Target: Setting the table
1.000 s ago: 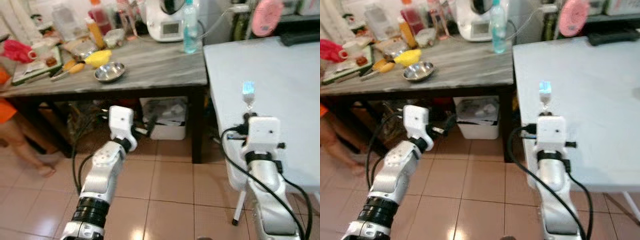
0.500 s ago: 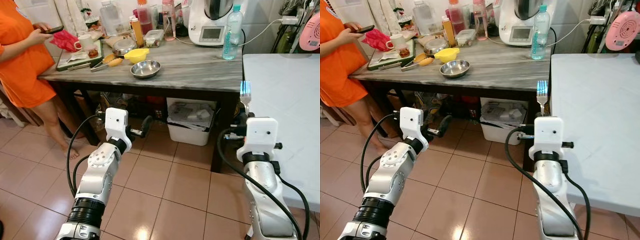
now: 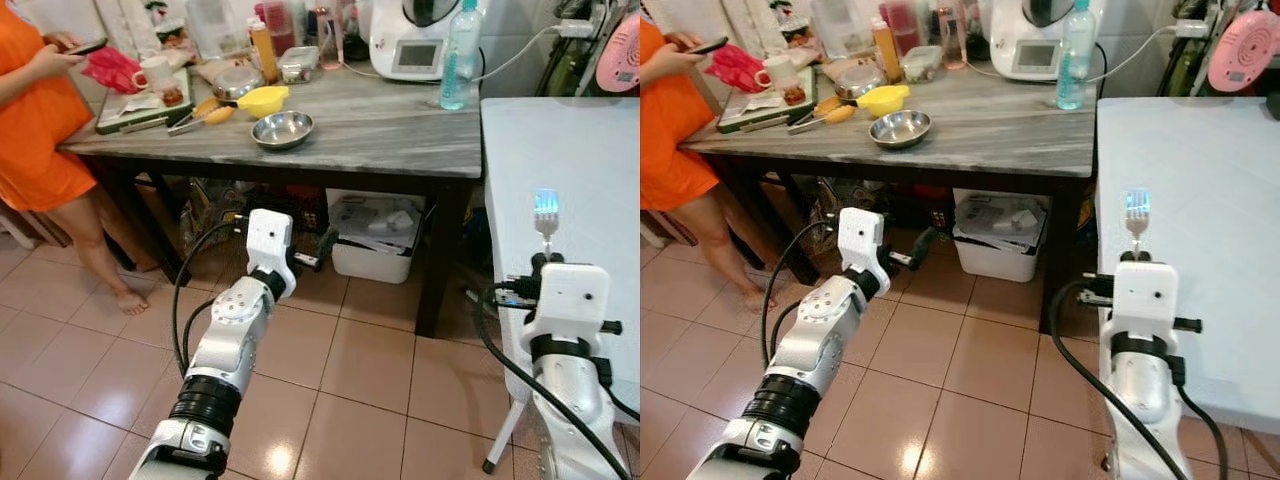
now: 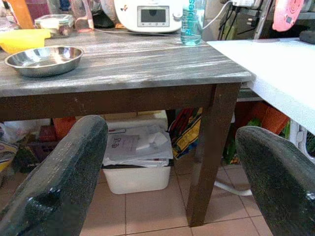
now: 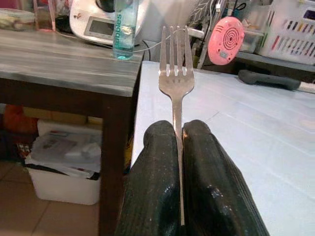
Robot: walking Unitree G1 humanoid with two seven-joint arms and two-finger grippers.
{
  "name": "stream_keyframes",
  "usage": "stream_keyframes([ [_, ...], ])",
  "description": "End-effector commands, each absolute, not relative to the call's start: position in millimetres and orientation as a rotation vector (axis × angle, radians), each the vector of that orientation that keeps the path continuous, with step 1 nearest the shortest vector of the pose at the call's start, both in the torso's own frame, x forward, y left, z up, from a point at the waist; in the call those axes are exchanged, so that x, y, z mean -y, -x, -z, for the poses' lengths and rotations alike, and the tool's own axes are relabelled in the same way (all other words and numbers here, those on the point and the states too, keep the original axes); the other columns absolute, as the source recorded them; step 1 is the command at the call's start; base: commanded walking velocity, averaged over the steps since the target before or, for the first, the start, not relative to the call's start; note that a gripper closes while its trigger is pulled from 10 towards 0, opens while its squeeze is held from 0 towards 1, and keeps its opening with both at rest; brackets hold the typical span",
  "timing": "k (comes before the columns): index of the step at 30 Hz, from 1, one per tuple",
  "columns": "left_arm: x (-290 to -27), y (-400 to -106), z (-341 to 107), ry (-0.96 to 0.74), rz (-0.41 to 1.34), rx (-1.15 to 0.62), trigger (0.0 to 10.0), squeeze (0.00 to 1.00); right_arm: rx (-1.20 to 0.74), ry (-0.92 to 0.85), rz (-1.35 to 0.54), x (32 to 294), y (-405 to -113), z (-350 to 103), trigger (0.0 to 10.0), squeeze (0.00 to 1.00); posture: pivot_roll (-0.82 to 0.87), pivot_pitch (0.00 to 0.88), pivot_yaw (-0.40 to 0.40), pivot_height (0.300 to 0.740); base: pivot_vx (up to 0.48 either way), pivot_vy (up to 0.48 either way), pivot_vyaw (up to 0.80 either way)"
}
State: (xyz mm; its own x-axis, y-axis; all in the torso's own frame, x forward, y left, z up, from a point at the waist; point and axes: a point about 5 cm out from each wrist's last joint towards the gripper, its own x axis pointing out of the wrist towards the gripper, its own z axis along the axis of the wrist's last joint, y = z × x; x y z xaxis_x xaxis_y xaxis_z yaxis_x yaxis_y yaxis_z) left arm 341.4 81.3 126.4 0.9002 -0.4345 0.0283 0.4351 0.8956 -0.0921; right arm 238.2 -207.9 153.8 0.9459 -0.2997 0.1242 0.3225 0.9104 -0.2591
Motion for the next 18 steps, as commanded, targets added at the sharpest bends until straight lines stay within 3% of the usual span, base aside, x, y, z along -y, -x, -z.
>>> stream_keyframes([
  [1,-91,-344,-124,0.095,0.404,0.003,10.0,0.0,0.102,0.277,0.32,203,-235,-159,10.0,0.0,-0.32,0.002,0.153,0.74,0.0,0.0,0.0],
  [14,-96,-346,-117,0.119,0.347,-0.025,10.0,0.0,0.077,0.263,0.344,202,-225,-152,10.0,0.0,-0.33,0.041,0.193,0.74,0.0,0.0,0.0],
  [18,-97,-347,-117,0.116,0.336,-0.026,10.0,0.0,0.079,0.263,0.337,201,-227,-153,10.0,0.0,-0.32,0.046,0.19,0.74,0.0,0.0,-0.67],
])
